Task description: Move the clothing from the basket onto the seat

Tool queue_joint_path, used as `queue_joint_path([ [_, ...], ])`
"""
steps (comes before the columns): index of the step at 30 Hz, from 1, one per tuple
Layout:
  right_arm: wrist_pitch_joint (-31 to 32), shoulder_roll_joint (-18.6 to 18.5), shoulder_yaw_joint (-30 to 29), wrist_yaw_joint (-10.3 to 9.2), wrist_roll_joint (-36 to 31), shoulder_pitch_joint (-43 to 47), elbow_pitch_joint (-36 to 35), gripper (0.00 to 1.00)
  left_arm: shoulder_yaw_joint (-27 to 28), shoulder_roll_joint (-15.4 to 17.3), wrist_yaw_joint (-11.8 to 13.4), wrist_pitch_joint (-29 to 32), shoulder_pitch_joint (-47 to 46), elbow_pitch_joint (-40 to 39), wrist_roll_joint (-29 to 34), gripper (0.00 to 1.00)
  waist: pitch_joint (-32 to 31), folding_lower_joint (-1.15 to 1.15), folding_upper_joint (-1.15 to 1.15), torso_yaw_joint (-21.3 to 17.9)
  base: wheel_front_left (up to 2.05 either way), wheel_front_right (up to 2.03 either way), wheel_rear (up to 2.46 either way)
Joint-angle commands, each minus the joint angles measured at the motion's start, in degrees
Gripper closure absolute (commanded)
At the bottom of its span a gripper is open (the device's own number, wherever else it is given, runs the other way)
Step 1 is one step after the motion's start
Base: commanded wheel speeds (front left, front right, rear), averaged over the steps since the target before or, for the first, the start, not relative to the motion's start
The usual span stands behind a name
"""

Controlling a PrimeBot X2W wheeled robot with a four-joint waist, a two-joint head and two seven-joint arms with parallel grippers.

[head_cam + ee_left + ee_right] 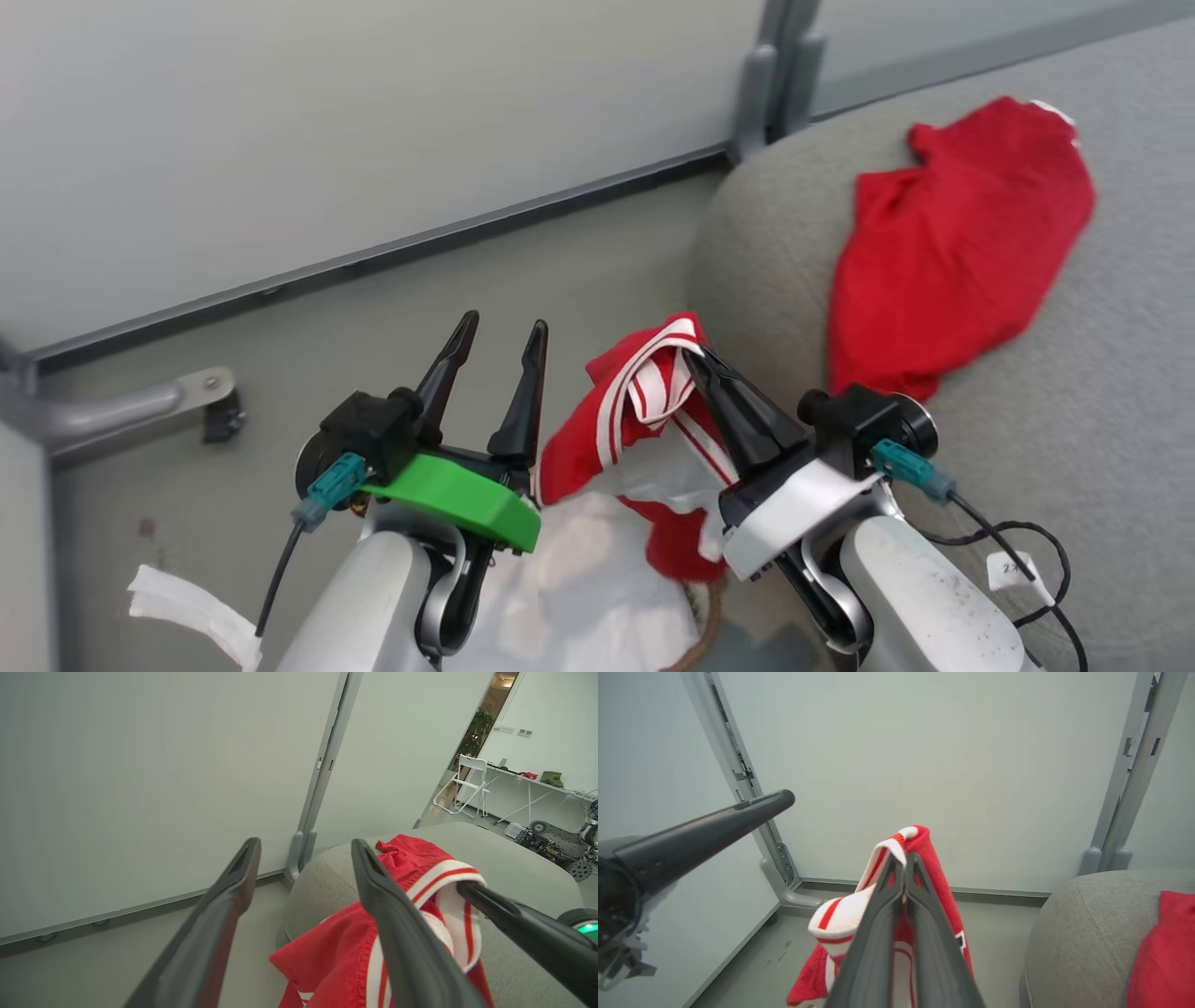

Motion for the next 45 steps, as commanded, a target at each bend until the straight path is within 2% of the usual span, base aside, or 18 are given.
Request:
queue_joint_path([
  [1,-0.28,-0.11,-0.33,-0.08,-0.38,0.54,-0.89,1.00,0.66,0.33,-0.35,0.00,1.07,-0.01,0.74,0.00,1.08,0.00,0.00,-7.89,0.00,0.00,0.00],
  [10,-0.28,-0.07,-2.67,-0.08,-2.12,0.41,-5.19,1.00,2.89,0.07,-0.85,0.00,2.14,1.02,2.64,0.00,2.74,0.00,0.00,-17.22,0.00,0.00,0.00],
  [18,-0.27,-0.76,-9.00,-0.08,-8.36,-3.11,-9.99,1.00,0.51,-0.01,-0.93,0.00,-1.10,3.24,3.78,0.00,5.26,0.00,0.00,-18.68,0.00,0.00,0.00],
  [21,-0.28,-3.42,-10.18,-0.08,-10.31,-7.45,-12.22,1.00,-0.40,0.48,-0.95,0.00,-2.04,3.33,3.61,0.00,6.65,0.00,0.00,-18.87,0.00,0.00,0.00],
  [27,0.34,-13.00,-11.18,-0.08,-13.02,-23.88,-11.87,1.00,-2.20,2.42,-0.96,0.00,-3.17,3.34,2.96,0.00,10.35,0.00,0.00,-19.00,0.00,0.00,0.00],
  [32,1.37,-20.93,-11.23,-0.08,-16.20,-39.42,-6.35,1.00,-3.79,4.15,-0.97,0.00,-4.24,2.70,2.89,0.00,14.06,0.00,0.00,-18.55,0.00,0.00,0.00],
  [37,2.34,-26.02,-12.31,-0.08,-19.24,-50.00,1.95,1.00,-5.87,5.15,-0.97,0.30,-6.53,1.97,2.27,0.00,18.01,0.00,0.00,-15.82,0.00,0.00,0.00],
  [41,2.47,-26.53,-14.36,-0.08,-19.24,-52.92,9.61,1.00,-7.98,5.80,-0.97,0.50,-9.02,0.14,2.36,0.00,20.83,0.00,0.00,-13.29,0.00,0.00,0.00],
  [45,1.05,-24.12,-17.58,-0.08,-18.13,-49.62,16.21,1.00,-9.75,5.82,-0.98,0.52,-10.97,-1.96,2.20,0.00,23.35,0.00,0.00,-11.14,0.00,0.00,0.00],
])
